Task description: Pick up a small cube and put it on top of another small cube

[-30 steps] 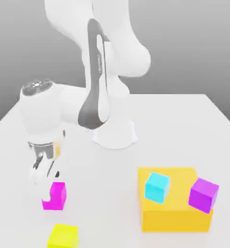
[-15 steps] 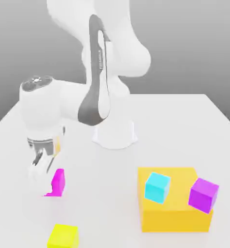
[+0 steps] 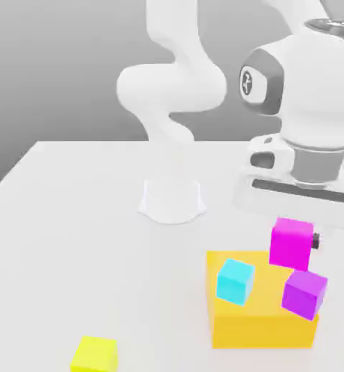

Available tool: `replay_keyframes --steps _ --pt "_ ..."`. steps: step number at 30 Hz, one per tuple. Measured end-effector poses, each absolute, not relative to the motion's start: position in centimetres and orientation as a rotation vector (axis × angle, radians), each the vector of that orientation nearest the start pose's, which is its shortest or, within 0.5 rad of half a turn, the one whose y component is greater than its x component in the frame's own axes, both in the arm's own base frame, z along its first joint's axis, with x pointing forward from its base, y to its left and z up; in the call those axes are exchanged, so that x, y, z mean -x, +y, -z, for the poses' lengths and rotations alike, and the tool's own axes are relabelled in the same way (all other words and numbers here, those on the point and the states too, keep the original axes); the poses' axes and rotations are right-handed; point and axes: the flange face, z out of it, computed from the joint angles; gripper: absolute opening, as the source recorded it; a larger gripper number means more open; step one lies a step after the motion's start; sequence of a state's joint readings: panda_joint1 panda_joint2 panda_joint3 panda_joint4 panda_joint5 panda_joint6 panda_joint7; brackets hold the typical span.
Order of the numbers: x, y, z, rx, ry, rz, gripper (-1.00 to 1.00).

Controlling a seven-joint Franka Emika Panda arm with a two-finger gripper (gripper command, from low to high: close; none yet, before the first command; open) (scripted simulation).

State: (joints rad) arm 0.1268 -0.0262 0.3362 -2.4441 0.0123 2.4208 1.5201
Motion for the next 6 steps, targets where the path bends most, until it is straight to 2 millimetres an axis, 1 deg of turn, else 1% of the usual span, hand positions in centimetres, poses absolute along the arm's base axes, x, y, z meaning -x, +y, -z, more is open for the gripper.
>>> replay_keyframes --steps 2,3,6 --pt "-42.9 21.5 -28.7 2.71 1.589 0.002 -1.0" --pt "-42.8 21.4 -27.5 2.71 1.588 0.001 1.0" --pt "-42.8 21.4 -27.5 2.709 1.588 0.001 1.0"
